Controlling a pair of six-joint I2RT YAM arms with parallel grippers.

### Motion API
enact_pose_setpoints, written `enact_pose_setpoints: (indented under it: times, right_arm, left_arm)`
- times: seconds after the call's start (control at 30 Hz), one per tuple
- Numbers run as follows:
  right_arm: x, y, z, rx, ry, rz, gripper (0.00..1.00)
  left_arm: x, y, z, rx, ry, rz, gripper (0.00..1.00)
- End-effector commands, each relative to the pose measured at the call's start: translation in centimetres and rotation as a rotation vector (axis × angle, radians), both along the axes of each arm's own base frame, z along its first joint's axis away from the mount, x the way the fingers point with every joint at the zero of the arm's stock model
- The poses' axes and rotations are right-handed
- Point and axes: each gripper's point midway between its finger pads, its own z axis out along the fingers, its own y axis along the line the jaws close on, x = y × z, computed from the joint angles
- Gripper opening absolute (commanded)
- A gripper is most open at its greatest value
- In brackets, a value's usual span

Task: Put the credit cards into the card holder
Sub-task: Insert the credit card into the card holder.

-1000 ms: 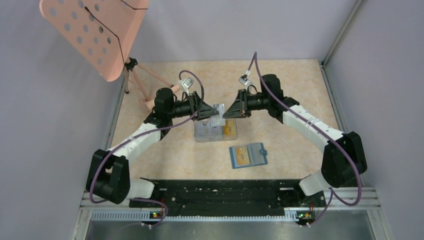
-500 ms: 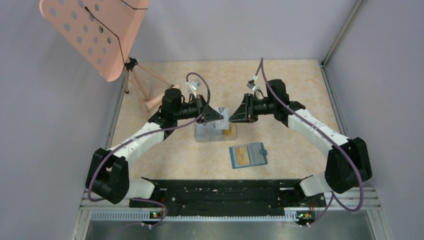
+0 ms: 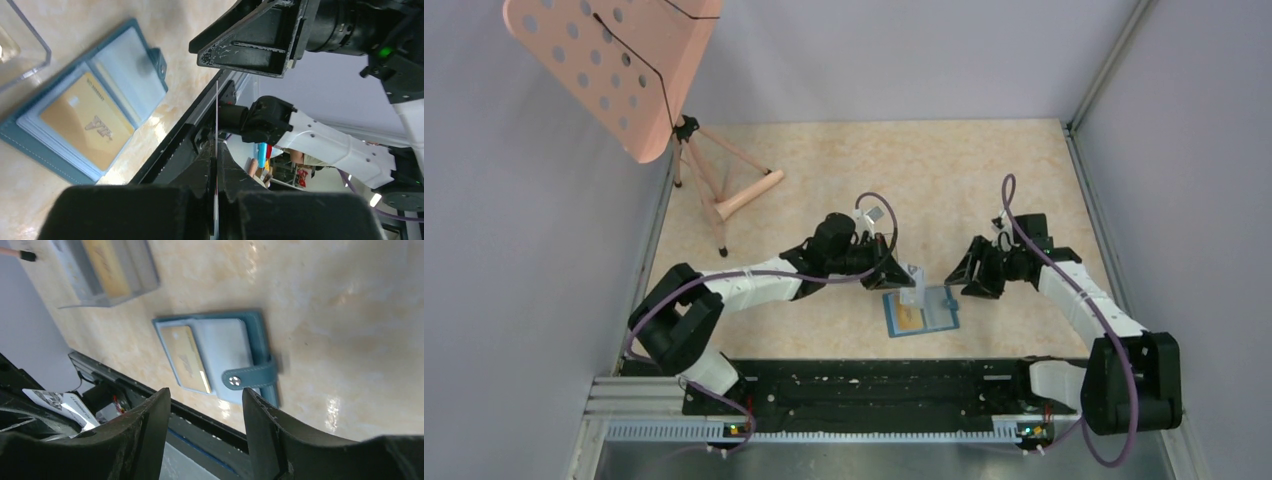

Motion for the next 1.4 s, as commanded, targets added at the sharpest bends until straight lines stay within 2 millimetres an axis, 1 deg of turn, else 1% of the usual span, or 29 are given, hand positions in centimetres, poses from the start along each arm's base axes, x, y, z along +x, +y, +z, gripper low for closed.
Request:
enact_pose_setpoints:
  times: [0.0,0.1,0.23,0.3,0.5,0.63,0.83,0.93,1.03,1.2,1.37]
  right_arm:
    - [-2.0,-1.2,-2.2,-0.069,0.047,-0.017,0.55]
    - [-3.2,-1.0,-3.7,-0.05,0.094,-0.018,0.55]
    - [-3.2,-0.7,-3.9,-0.023,0.114,-0.051,0.56]
    - [-3.5,-0.7,-4.3,-0.022,0.134,-0.061,0.56]
    - [-5.2,-0.8,-6.5,-0.023,0.192,-0.083,0.57]
    - [-5.6,0.1,-6.8,-0.01,0.206,-0.066,0.58]
    - [-6.3,1.2,-7.0,0.029,0.224,-0.052,0.58]
    - [-6.1,0.9,-6.5,0.01,0.204,-0.058,0.58]
    - [-5.2,0.1,-5.7,-0.044,0.157,-0.074,0.58]
    - [-3.7,-1.0,-5.0,-0.12,0.103,-0.101,0.6]
    - [-3.2,-1.1,-5.4,-0.141,0.113,-0.081,0.6]
  left_arm:
    - [-0.5,-1.1,-2.0,0.017,0.038,0.045,0.0]
    - [-1.7,-1.1,-4.2,0.062,0.077,0.05,0.0]
    - [-2.5,-0.8,-6.7,0.115,0.106,0.063,0.0]
    - [-2.7,-0.9,-7.6,0.122,0.114,0.065,0.0]
    - [-2.8,-1.4,-9.3,0.131,0.133,0.081,0.0]
    - [-2.7,-1.7,-10.5,0.153,0.142,0.086,0.0]
    - [-2.0,-2.1,-11.5,0.197,0.127,0.085,0.0]
    - [-1.4,-2.4,-11.7,0.214,0.116,0.087,0.0]
    - [-0.9,-2.6,-11.8,0.227,0.106,0.099,0.0]
    - [-0.3,-2.4,-11.6,0.249,0.086,0.11,0.0]
    - [0.1,-2.5,-11.0,0.242,0.061,0.112,0.0]
